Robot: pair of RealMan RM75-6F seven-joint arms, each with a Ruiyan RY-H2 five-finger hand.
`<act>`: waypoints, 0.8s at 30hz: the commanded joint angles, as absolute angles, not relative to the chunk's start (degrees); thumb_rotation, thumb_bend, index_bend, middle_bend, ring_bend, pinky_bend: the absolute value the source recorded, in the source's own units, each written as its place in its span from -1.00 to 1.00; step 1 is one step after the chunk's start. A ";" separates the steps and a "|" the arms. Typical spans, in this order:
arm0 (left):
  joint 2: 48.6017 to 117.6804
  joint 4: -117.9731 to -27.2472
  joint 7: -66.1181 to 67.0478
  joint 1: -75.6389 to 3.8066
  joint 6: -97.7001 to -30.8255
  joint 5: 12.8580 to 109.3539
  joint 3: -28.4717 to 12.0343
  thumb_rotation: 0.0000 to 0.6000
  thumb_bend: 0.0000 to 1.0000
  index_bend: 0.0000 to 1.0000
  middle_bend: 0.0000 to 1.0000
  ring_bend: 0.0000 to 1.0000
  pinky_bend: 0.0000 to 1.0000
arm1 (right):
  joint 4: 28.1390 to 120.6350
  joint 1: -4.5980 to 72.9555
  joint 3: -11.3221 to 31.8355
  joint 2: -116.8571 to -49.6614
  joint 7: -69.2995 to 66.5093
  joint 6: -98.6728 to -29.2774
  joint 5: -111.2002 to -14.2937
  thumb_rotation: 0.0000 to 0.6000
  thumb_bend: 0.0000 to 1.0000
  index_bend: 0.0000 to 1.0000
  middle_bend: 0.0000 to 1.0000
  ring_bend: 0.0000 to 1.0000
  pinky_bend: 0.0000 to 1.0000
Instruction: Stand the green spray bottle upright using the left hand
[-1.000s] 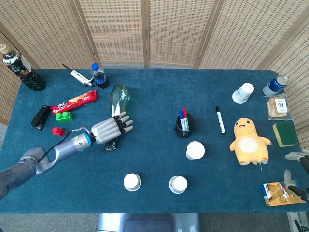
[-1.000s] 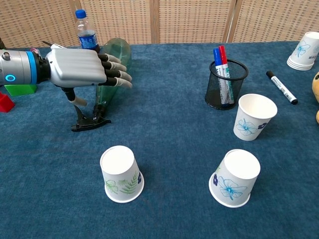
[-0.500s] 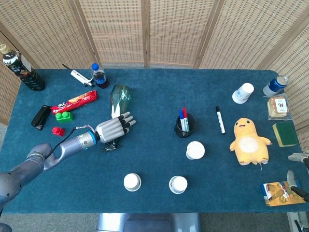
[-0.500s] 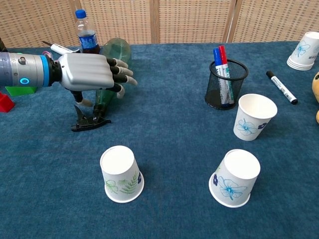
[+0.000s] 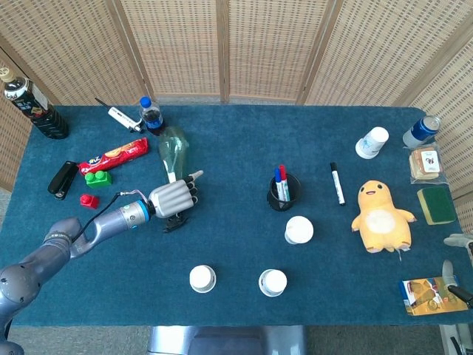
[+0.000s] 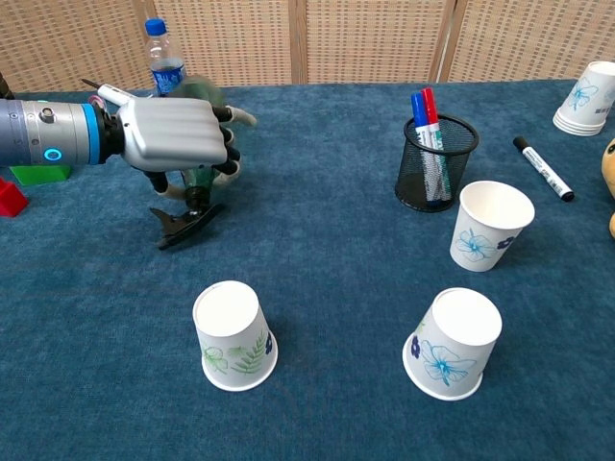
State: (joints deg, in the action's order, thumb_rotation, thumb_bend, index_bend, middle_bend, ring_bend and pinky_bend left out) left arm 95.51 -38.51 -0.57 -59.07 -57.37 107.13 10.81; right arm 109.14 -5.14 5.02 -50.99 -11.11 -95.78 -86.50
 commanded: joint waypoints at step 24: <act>95.68 -38.23 -16.41 -55.22 -67.76 95.93 0.50 1.00 -0.34 0.47 0.30 0.18 0.60 | 109.05 -5.13 5.20 -51.12 -11.71 -96.08 -87.19 1.00 0.00 -0.26 -0.29 -0.59 -0.40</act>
State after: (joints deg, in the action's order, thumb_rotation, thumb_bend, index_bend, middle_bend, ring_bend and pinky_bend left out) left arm 95.90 -37.45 -14.53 -55.82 -66.56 97.55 2.11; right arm 109.05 -5.13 5.21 -51.12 -11.71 -96.09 -87.18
